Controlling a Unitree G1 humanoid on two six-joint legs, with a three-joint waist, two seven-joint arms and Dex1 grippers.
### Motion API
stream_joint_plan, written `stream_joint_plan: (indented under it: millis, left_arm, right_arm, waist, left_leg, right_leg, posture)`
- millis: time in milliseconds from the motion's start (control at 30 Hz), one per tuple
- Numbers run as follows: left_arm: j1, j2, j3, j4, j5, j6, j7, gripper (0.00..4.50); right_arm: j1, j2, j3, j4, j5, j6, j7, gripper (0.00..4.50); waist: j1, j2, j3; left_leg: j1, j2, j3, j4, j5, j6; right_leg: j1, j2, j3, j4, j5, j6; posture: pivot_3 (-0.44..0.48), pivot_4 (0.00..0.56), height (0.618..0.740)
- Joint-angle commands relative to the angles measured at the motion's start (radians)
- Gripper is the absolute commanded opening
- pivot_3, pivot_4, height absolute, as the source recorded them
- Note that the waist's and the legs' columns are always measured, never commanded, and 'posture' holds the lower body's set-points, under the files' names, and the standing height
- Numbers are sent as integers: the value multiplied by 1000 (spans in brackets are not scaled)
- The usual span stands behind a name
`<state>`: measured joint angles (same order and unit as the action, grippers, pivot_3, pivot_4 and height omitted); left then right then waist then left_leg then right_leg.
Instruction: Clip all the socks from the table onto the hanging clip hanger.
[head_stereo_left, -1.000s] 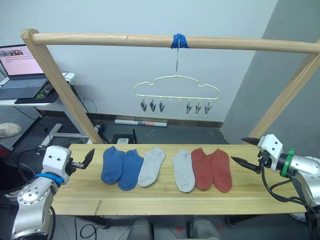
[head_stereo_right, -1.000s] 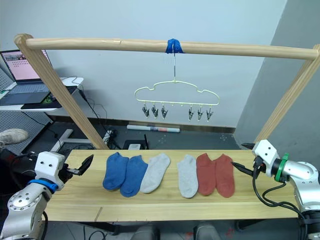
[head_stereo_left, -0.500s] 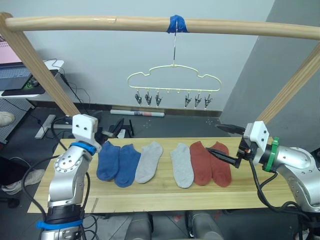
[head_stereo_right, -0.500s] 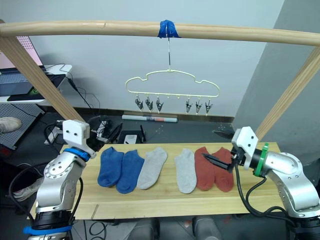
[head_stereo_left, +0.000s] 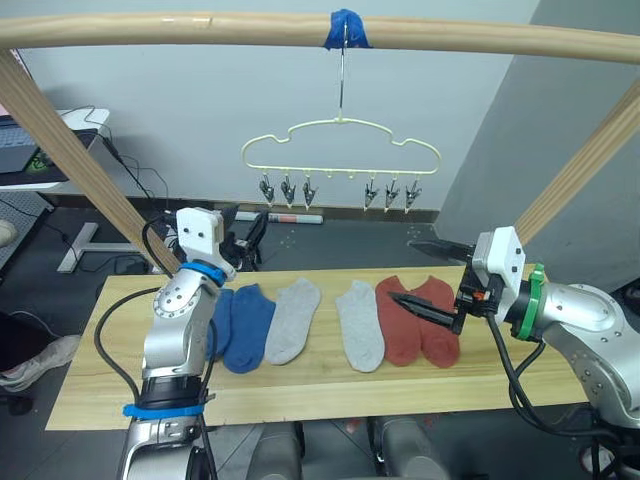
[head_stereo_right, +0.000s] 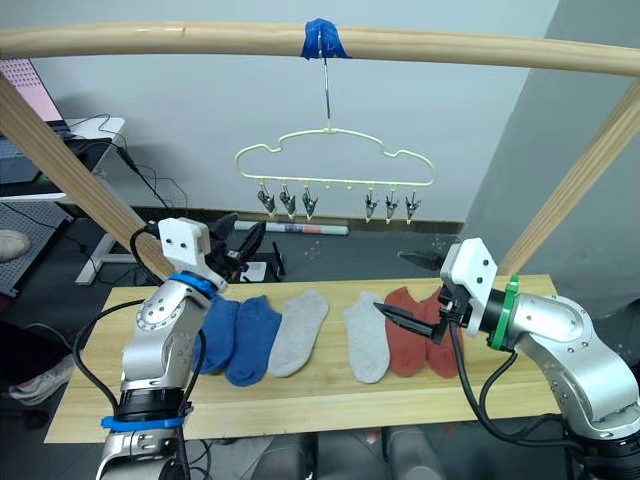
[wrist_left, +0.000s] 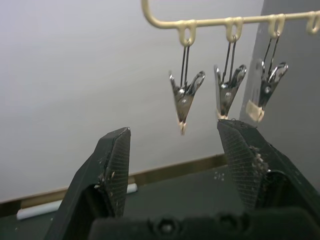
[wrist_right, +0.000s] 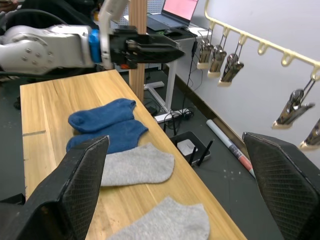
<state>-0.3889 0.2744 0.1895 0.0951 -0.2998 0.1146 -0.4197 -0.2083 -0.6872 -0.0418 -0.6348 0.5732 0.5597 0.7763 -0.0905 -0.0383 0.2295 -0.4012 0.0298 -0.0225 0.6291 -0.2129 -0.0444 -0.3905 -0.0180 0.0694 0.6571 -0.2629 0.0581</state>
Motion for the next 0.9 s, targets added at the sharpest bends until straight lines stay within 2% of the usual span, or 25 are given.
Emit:
stream_joint_plan:
  millis: [33, 467, 667, 900]
  left_arm:
    - [-49, -27, -11, 33, 11, -57, 17, 3016]
    - [-130, -51, 27, 168, 40, -170, 107, 3016]
    - [-147, -45, 23, 184, 39, -188, 107, 3016]
    - [-171, -45, 19, 198, 34, -192, 97, 3016]
  right_arm:
    - [-48, -1, -6, -55, 41, 25, -15, 4500]
    - [-63, -7, -16, -71, 64, 55, -41, 4500]
    - [-73, -3, -10, -61, 60, 50, -39, 4500]
    - [-76, 3, -2, -49, 54, 42, -34, 4500]
  waist:
    - [-1, 0, 1]
    - [-21, -3, 12]
    - [-24, -4, 17]
    - [-24, -4, 17]
  left_leg:
    - [0, 0, 0, 0, 0, 0]
    - [-2, 0, -1, -1, 0, 0]
    - [-2, 0, -1, -1, -1, -1]
    - [-12, 0, -2, -1, -1, -1]
  right_leg:
    - [0, 0, 0, 0, 0, 0]
    - [-1, 0, -1, -3, 0, 1]
    - [-1, 0, -1, -4, 0, 1]
    - [-9, 0, -2, -6, 1, 3]
  posture:
    - [-228, 249, 740]
    - [-248, 248, 740]
    - [-242, 244, 740]
    - [-238, 244, 740]
